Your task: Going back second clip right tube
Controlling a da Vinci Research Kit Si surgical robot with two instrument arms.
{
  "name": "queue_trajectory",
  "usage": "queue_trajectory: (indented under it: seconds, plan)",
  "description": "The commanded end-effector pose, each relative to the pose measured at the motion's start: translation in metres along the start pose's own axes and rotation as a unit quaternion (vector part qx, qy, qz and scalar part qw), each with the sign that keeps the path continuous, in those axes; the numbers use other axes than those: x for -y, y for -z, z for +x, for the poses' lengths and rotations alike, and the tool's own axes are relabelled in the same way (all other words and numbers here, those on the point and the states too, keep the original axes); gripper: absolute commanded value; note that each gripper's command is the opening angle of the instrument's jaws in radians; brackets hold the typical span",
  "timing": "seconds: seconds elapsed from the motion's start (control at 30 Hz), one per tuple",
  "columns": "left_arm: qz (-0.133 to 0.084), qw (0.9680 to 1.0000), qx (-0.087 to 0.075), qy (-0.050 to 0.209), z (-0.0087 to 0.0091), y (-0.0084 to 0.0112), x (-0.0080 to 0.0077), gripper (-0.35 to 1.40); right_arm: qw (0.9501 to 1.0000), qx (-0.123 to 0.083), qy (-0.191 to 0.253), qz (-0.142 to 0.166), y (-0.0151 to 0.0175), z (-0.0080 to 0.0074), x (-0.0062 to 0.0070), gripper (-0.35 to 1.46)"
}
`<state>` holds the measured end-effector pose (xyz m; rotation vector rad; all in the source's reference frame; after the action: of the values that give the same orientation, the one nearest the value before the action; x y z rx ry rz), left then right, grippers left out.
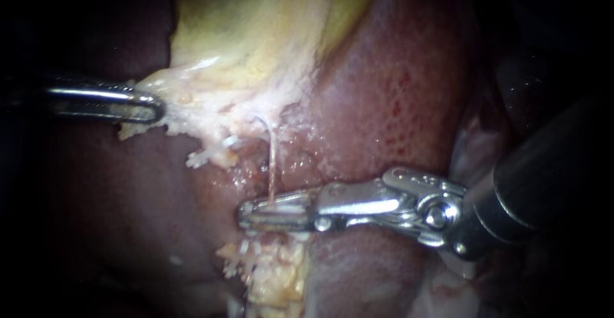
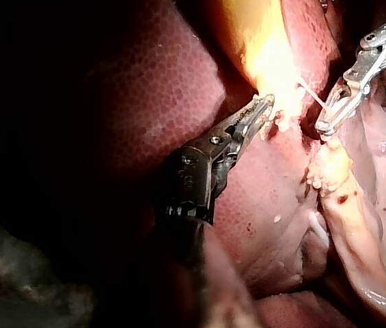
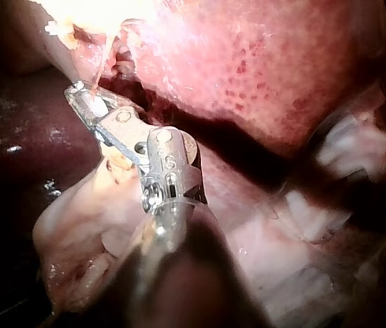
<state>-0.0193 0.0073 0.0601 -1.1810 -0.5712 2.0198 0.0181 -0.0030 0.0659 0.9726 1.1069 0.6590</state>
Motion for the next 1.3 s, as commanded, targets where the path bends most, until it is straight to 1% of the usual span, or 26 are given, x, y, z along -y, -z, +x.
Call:
queue_trajectory:
  seconds: [0.03,0.07,0.1,0.13,0.23,0.3,0.37,0.43,0.5,0.53,0.57,0.73,0.83,0.93,1.07,1.13,1.23,1.3]
  plan:
    - [0.000,1.0000,0.000,0.000,0.0000,0.0000,0.0000,-0.35,1.0000,-0.003,0.001,0.002,-0.0001,-0.0001,-0.0001,-0.35]
    - [0.000,1.0000,0.000,0.000,0.0000,0.0000,0.0000,-0.35,1.0000,-0.008,0.001,0.005,-0.0002,-0.0003,-0.0002,-0.26]
    - [0.000,1.0000,0.000,0.000,0.0000,0.0000,0.0000,-0.35,0.9999,-0.013,-0.001,0.010,-0.0004,-0.0004,-0.0004,-0.08]
    - [0.000,1.0000,0.000,0.000,0.0000,0.0000,0.0000,-0.35,0.9998,-0.017,-0.006,0.011,-0.0006,-0.0005,-0.0005,0.04]
    - [0.000,1.0000,0.000,0.000,0.0000,0.0000,0.0000,-0.35,0.9996,-0.023,-0.007,0.014,-0.0012,-0.0008,-0.0011,0.28]
    - [0.000,1.0000,0.000,0.000,0.0000,0.0000,0.0000,-0.35,0.9996,-0.028,-0.006,0.008,-0.0017,-0.0012,-0.0016,0.37]
    - [0.000,1.0000,0.000,0.000,0.0000,0.0000,0.0000,-0.35,0.9995,-0.031,-0.007,0.005,-0.0020,-0.0015,-0.0021,0.40]
    - [0.000,1.0000,0.000,0.000,0.0000,0.0000,0.0000,-0.35,0.9993,-0.037,0.006,-0.005,-0.0023,-0.0019,-0.0029,0.44]
    - [0.000,1.0000,0.000,0.000,0.0000,0.0000,0.0000,-0.35,0.9987,-0.046,0.015,-0.018,-0.0024,-0.0021,-0.0036,0.45]
    - [0.000,1.0000,0.000,0.000,0.0000,0.0000,0.0000,-0.35,0.9979,-0.055,0.015,-0.031,-0.0023,-0.0022,-0.0041,0.45]
    - [0.000,1.0000,0.000,0.000,0.0000,0.0000,0.0000,-0.35,0.9971,-0.061,0.020,-0.040,-0.0022,-0.0022,-0.0045,0.46]
    - [0.000,1.0000,0.000,0.000,0.0000,0.0000,0.0000,-0.35,0.9950,-0.078,0.015,-0.062,-0.0011,-0.0020,-0.0067,0.48]
    - [0.000,1.0000,0.000,0.000,0.0000,0.0000,0.0000,-0.35,0.9934,-0.082,0.012,-0.079,-0.0003,-0.0020,-0.0078,0.49]
    - [0.000,1.0000,0.000,0.000,0.0000,0.0000,0.0000,-0.35,0.9923,-0.082,0.010,-0.092,0.0004,-0.0021,-0.0086,0.49]
    - [0.000,1.0000,0.000,0.000,0.0000,0.0000,0.0000,-0.35,0.9914,-0.085,0.008,-0.099,0.0010,-0.0021,-0.0092,0.49]
    - [0.000,1.0000,0.000,0.000,0.0000,0.0000,0.0000,-0.35,0.9914,-0.086,0.005,-0.099,0.0012,-0.0022,-0.0092,0.49]
    - [0.000,1.0000,0.000,0.000,0.0000,0.0000,0.0000,-0.35,0.9915,-0.085,0.005,-0.098,0.0014,-0.0022,-0.0090,0.49]
    - [0.000,1.0000,0.000,0.000,-0.0001,0.0001,0.0000,-0.35,0.9917,-0.085,0.001,-0.096,0.0019,-0.0020,-0.0086,0.50]
